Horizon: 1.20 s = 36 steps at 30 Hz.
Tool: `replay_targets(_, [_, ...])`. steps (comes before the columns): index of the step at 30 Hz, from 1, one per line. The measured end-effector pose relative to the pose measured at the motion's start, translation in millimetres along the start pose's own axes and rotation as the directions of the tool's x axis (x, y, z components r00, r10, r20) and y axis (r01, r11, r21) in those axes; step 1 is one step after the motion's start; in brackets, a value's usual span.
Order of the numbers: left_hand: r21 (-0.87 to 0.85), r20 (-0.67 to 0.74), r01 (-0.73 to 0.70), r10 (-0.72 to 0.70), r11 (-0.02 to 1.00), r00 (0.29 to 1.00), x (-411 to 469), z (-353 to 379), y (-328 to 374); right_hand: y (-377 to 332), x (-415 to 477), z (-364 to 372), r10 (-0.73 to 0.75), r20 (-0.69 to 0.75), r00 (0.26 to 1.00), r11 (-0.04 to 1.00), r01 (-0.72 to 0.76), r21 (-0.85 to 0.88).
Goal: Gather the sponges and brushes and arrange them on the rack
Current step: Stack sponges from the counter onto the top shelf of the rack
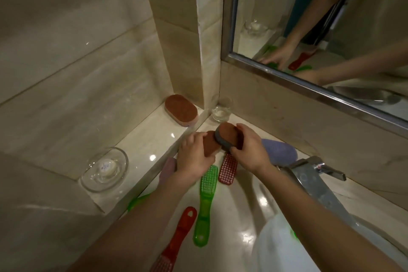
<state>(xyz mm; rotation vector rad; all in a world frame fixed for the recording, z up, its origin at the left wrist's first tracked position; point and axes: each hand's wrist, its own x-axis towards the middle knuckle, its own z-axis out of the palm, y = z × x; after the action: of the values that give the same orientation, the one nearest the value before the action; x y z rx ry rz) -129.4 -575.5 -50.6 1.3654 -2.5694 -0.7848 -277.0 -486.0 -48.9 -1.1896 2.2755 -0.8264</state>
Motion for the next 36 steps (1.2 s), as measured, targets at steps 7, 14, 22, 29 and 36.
replay_targets(7, [-0.031, -0.006, 0.027, -0.027, 0.999, 1.0, 2, 9, -7, 7, 4, 8, -0.004, -0.028, 1.0, 1.0, 0.005, 0.026])
replay_targets(14, [-0.163, -0.195, -0.017, -0.015, 0.987, 0.981, -14, -13, 13, -16, -15, -13, -0.014, -0.218, 0.976, 0.991, 0.042, 0.128])
replay_targets(22, [-0.278, -0.258, -0.107, 0.033, 0.955, 0.966, -57, -42, 50, -51, -84, -57, 0.01, -0.383, 0.924, 0.973, 0.079, 0.217])
replay_targets(29, [-0.29, -0.245, -0.225, 0.155, 0.93, 0.957, -110, -56, 101, -51, -163, -108, 0.071, -0.516, 0.854, 0.976, 0.048, 0.215])
replay_targets(36, [-0.318, -0.203, -0.364, 0.313, 0.875, 0.928, -161, -57, 167, -39, -242, -167, 0.132, -0.634, 0.762, 0.976, 0.013, 0.219])
